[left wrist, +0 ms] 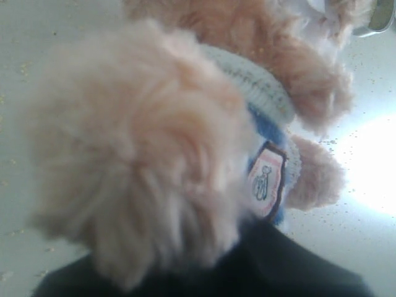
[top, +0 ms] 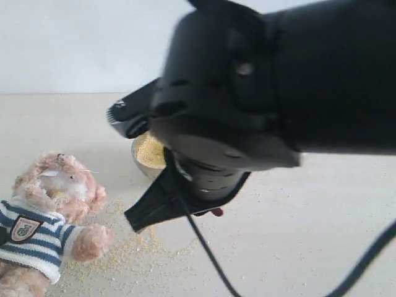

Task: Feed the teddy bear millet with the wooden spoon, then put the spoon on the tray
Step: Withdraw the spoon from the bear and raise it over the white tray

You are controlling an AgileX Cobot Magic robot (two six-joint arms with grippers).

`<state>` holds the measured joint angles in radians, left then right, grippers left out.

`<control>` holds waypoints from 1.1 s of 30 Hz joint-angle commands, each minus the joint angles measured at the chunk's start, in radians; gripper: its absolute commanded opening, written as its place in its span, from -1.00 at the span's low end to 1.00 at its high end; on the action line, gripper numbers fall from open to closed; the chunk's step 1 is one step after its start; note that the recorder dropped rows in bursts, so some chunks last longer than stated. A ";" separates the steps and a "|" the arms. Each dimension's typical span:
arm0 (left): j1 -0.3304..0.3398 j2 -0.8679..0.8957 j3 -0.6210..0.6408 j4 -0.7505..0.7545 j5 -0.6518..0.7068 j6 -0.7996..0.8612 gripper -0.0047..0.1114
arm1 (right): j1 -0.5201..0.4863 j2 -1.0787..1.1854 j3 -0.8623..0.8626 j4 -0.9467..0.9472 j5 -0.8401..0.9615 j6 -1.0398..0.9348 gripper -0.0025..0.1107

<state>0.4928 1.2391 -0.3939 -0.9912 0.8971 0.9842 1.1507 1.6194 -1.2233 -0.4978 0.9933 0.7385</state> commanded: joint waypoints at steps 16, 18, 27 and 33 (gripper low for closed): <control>0.003 -0.003 0.004 -0.014 0.009 0.005 -0.83 | -0.626 -0.059 0.092 0.313 -0.272 -0.211 -0.91; 0.003 -0.003 0.004 -0.014 0.009 0.005 -0.83 | -0.671 -0.008 0.042 0.414 -0.266 -0.323 -0.91; 0.003 -0.003 0.004 -0.014 0.009 0.005 -0.83 | -0.779 0.266 -0.205 0.455 -0.235 -0.373 -0.91; 0.003 -0.003 0.004 -0.014 0.009 0.005 -0.83 | -0.866 0.469 -0.375 0.609 -0.221 -0.491 -0.91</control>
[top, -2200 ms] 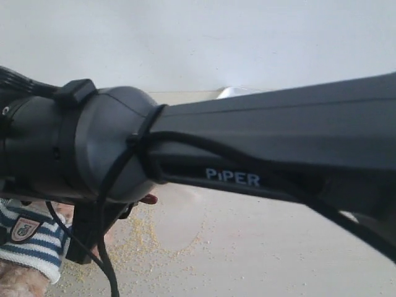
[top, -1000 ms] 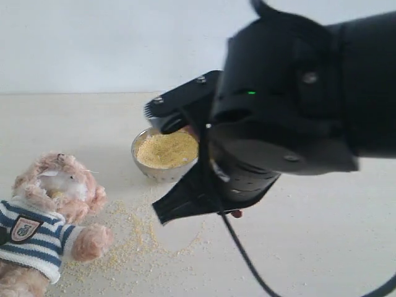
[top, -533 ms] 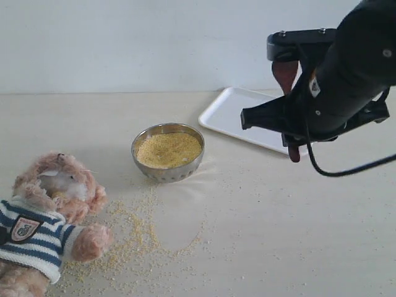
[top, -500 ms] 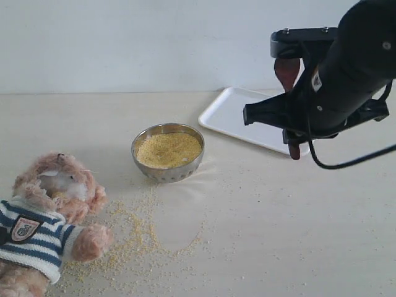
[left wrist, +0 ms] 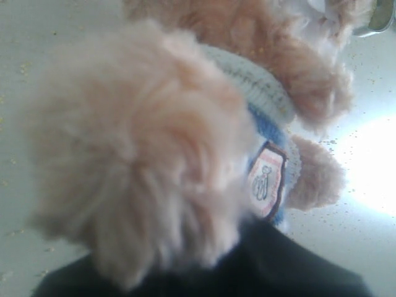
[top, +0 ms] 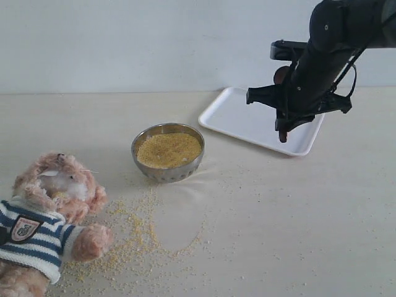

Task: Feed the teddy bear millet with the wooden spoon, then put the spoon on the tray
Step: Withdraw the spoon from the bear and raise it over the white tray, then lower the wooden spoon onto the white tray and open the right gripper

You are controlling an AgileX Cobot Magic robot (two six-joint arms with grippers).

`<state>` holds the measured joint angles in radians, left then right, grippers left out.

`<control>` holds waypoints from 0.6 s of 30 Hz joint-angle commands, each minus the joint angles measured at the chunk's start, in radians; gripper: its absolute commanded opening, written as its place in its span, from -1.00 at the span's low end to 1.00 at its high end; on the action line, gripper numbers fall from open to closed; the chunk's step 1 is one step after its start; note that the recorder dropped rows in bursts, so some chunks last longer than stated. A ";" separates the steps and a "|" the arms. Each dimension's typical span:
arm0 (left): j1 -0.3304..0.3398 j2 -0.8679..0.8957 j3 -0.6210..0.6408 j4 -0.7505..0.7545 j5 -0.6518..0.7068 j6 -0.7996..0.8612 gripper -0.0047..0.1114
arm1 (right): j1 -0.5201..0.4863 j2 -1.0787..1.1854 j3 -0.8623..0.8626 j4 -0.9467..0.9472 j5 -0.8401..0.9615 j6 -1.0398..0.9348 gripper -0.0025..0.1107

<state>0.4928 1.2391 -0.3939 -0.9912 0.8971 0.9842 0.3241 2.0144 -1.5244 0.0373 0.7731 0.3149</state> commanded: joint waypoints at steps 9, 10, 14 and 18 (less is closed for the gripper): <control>0.003 -0.003 0.004 -0.014 0.009 0.005 -0.83 | -0.085 0.251 -0.246 0.137 0.003 -0.141 -0.91; 0.003 -0.003 0.004 -0.014 0.009 0.005 -0.83 | -0.085 0.265 -0.257 0.137 0.003 -0.141 -0.91; 0.003 -0.003 0.004 -0.014 0.009 0.005 -0.83 | -0.085 0.302 -0.284 0.137 0.002 -0.141 -0.91; 0.003 -0.003 0.004 -0.014 0.009 0.005 -0.83 | -0.085 0.310 -0.284 0.135 -0.022 -0.141 -0.90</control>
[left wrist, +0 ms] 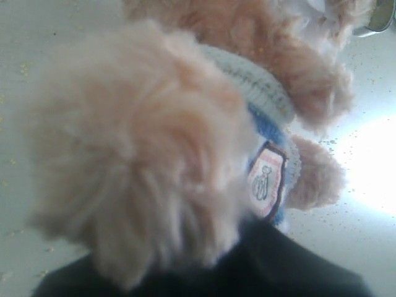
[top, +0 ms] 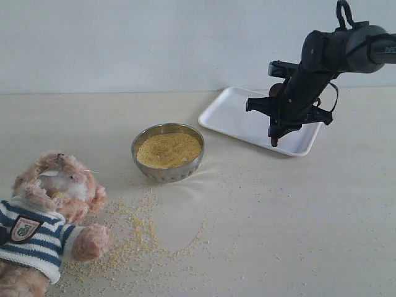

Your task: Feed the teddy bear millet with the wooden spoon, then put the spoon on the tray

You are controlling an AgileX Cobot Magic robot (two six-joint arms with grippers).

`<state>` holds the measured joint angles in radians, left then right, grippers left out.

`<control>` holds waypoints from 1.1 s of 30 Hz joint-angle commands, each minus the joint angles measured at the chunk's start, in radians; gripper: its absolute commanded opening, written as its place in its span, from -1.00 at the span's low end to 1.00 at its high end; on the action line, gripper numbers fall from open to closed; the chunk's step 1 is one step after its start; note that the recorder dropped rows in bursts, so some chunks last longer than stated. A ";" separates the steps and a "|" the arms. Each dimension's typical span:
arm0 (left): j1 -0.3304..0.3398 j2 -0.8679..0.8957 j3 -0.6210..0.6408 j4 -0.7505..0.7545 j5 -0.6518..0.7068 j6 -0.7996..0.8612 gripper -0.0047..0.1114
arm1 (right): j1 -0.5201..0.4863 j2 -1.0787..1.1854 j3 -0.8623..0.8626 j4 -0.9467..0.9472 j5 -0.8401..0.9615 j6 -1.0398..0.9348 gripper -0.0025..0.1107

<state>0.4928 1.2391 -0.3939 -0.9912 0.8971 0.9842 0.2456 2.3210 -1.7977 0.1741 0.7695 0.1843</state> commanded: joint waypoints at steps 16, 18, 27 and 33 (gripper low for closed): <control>0.003 -0.003 0.004 -0.014 0.009 0.005 -0.83 | -0.005 -0.052 -0.004 -0.012 -0.035 -0.010 -0.28; 0.003 -0.003 0.004 -0.014 0.009 0.005 -0.83 | -0.005 -0.093 0.014 -0.017 -0.037 -0.020 -0.30; 0.003 -0.003 0.004 -0.014 0.009 0.005 -0.83 | -0.005 -0.389 0.338 -0.102 -0.157 -0.007 -0.96; 0.003 -0.003 0.004 -0.014 0.011 0.005 -0.83 | -0.005 -0.711 0.730 -0.072 -0.346 -0.011 -0.96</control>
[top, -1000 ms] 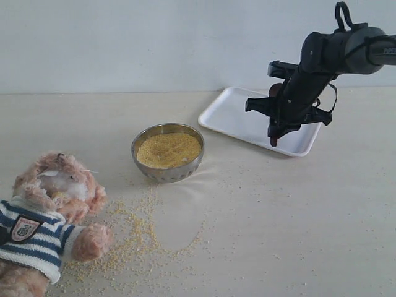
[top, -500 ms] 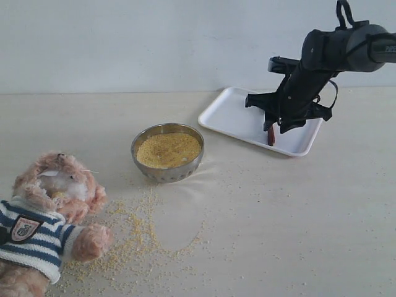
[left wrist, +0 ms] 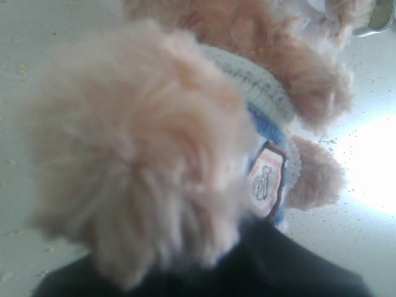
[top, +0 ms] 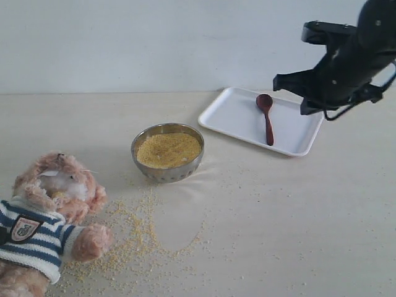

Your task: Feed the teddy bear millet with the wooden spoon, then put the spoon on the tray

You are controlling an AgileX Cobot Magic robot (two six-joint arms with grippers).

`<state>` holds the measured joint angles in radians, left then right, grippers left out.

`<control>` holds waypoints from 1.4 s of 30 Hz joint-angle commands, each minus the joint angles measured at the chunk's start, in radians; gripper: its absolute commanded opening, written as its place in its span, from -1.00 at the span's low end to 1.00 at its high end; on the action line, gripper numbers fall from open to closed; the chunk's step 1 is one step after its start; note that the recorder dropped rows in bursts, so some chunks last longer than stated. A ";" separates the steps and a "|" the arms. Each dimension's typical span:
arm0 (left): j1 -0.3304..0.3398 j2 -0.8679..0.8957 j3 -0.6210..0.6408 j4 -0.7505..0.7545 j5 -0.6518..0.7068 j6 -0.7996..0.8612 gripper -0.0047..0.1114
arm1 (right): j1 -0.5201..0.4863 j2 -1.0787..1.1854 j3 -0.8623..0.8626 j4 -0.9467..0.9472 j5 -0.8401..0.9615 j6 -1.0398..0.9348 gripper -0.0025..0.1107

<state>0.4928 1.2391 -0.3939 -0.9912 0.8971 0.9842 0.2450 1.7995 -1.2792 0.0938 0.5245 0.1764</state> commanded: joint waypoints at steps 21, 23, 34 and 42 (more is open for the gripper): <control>0.003 -0.003 0.004 -0.014 0.011 0.005 -0.83 | -0.004 -1.210 0.699 0.013 0.040 0.001 -0.96; 0.003 -0.003 0.004 -0.014 0.011 0.005 -0.83 | -0.004 -1.251 0.699 0.013 0.040 0.001 -0.96; 0.003 -0.003 0.004 -0.014 0.011 0.005 -0.83 | -0.004 -1.339 0.699 0.013 0.038 0.001 -0.96; 0.003 -0.003 0.004 -0.014 0.011 0.005 -0.83 | -0.004 -1.396 0.768 -0.094 -0.072 -0.016 -0.96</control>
<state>0.4928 1.2391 -0.3939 -0.9912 0.8971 0.9842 0.2450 0.4467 -0.5507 0.0575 0.5301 0.1735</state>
